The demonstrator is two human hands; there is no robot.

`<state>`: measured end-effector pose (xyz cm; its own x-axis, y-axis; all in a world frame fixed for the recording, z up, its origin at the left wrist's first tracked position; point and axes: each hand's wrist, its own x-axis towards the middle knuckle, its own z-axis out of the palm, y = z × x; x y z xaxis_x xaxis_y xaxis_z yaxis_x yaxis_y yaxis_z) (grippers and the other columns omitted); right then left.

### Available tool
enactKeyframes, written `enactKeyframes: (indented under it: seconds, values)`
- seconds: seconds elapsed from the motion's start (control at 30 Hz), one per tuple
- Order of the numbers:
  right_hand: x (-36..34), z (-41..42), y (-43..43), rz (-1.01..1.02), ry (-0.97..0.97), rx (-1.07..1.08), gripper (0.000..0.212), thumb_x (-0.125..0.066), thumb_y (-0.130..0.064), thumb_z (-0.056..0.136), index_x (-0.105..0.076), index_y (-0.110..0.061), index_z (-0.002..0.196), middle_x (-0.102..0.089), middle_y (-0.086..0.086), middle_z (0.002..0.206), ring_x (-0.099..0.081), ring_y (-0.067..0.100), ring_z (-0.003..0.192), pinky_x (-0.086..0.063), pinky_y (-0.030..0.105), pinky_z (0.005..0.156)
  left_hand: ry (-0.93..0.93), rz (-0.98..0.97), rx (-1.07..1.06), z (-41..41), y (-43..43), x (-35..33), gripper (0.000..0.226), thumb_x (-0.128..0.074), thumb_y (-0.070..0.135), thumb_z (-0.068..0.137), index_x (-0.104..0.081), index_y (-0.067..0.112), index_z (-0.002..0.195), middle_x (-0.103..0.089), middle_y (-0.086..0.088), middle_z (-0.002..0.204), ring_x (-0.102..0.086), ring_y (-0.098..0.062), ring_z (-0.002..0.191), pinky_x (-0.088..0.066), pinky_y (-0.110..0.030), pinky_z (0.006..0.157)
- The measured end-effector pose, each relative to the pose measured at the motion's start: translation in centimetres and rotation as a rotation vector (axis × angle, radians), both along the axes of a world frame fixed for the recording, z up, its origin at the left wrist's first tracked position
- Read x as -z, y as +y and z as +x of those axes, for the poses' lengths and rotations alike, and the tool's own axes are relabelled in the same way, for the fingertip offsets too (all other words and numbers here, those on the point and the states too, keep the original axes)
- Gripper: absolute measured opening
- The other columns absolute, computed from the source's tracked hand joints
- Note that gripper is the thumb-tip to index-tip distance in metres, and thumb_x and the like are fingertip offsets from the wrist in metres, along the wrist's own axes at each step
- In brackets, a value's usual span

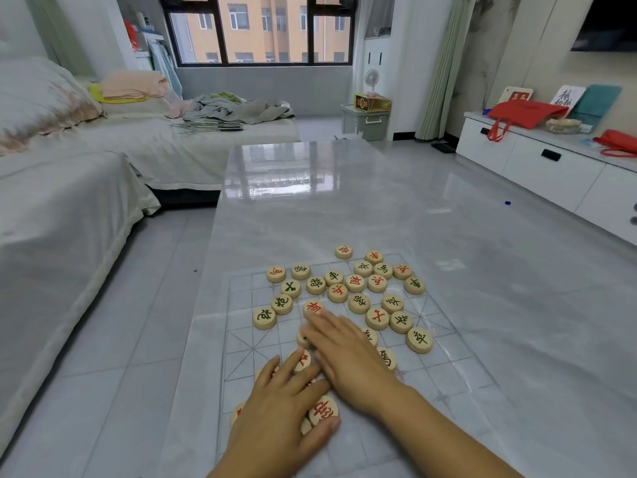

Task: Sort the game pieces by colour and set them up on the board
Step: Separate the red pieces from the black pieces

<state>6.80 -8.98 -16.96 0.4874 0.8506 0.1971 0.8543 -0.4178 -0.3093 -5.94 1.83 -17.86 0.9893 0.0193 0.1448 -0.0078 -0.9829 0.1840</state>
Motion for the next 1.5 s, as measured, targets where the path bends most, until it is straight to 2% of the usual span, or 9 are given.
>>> enactKeyframes:
  seconds: [0.13,0.3,0.5,0.57,0.67,0.8,0.93,1.4,1.5]
  values:
    - [-0.1,0.4,0.9,-0.087,0.012,0.020,0.072,-0.001,-0.042,0.080,-0.026,-0.020,0.144,-0.019,-0.004,0.154,-0.010,0.010,0.142,0.007,0.024,0.111,-0.007,0.028,0.014,0.1,0.3,0.5,0.042,-0.043,0.065,0.077,-0.056,0.042,0.109,-0.063,0.017,0.120,-0.056,-0.016,0.120,-0.024,-0.029,0.104]
    - [0.6,-1.1,-3.9,-0.159,-0.054,0.130,0.045,-0.033,-0.035,0.086,-0.054,-0.027,0.124,-0.057,-0.012,0.129,-0.051,0.006,0.121,-0.019,0.030,0.107,0.027,-0.004,0.014,0.2,0.5,0.4,0.046,-0.025,0.066,0.087,-0.060,0.042,0.104,-0.063,0.020,0.117,-0.041,-0.011,0.123,-0.027,-0.032,0.102]
    - [1.3,1.6,-10.0,-0.172,-0.098,0.298,0.051,-0.020,-0.047,0.095,-0.047,-0.024,0.132,-0.048,-0.010,0.137,-0.025,0.005,0.133,-0.007,0.026,0.110,0.149,-0.076,-0.031,-0.1,0.3,-0.8,0.053,-0.020,0.075,0.083,-0.053,0.045,0.112,-0.056,0.027,0.123,-0.039,-0.008,0.131,-0.021,-0.027,0.106]
    - [1.6,2.4,-10.8,-0.070,-0.042,0.290,0.064,-0.010,-0.059,0.091,-0.046,-0.028,0.133,-0.040,-0.013,0.142,-0.014,0.000,0.135,-0.001,0.023,0.111,0.150,-0.189,-0.020,0.1,0.1,-1.9,0.074,-0.013,0.084,0.072,-0.041,0.046,0.129,-0.033,0.032,0.138,-0.014,-0.001,0.141,-0.003,-0.014,0.110]
    - [1.1,3.3,-11.0,0.102,0.026,0.344,0.069,-0.022,-0.071,0.076,-0.053,-0.032,0.125,-0.037,-0.015,0.143,-0.016,0.000,0.137,-0.001,0.022,0.110,0.212,-0.189,-0.030,0.9,-0.2,-3.5,0.097,0.000,0.083,0.056,-0.018,0.043,0.142,-0.004,0.031,0.147,0.014,0.008,0.134,0.012,-0.021,0.112]
    - [-0.2,4.7,-9.6,0.005,-0.008,0.417,0.076,-0.016,-0.066,0.070,-0.037,-0.035,0.136,-0.018,-0.009,0.153,-0.010,0.011,0.142,-0.002,0.034,0.114,0.224,-0.026,0.005,4.6,-2.3,-5.2,0.058,-0.027,0.056,0.093,-0.016,0.034,0.146,0.001,0.011,0.158,0.011,-0.008,0.144,0.008,-0.032,0.117]
    - [-0.4,6.9,-9.1,-0.148,-0.016,0.391,0.084,0.000,-0.061,0.067,-0.010,-0.033,0.146,0.003,-0.012,0.155,0.012,-0.002,0.137,0.006,0.030,0.114,0.247,-0.038,0.063,10.0,-4.4,-5.0,0.057,-0.032,0.043,0.098,-0.010,0.029,0.148,0.003,0.004,0.159,0.008,-0.018,0.146,0.005,-0.038,0.117]
    - [0.2,7.6,-8.6,-0.106,-0.051,0.493,0.088,0.008,-0.054,0.066,-0.021,-0.028,0.145,-0.014,-0.012,0.154,-0.006,0.006,0.142,-0.006,0.026,0.113,0.408,0.018,0.105,6.8,-3.7,-4.2,0.061,-0.024,0.052,0.096,-0.004,0.028,0.149,0.008,0.010,0.158,0.014,-0.009,0.144,0.014,-0.044,0.117]
    - [0.2,7.6,-8.5,-0.106,-0.057,0.490,0.086,0.005,-0.054,0.069,-0.025,-0.027,0.144,-0.018,-0.009,0.154,-0.010,0.008,0.142,-0.008,0.029,0.113,0.408,0.005,0.040,4.4,-2.2,-4.0,0.072,-0.011,0.070,0.085,-0.004,0.034,0.148,0.008,0.016,0.156,0.014,-0.007,0.144,0.013,-0.043,0.117]
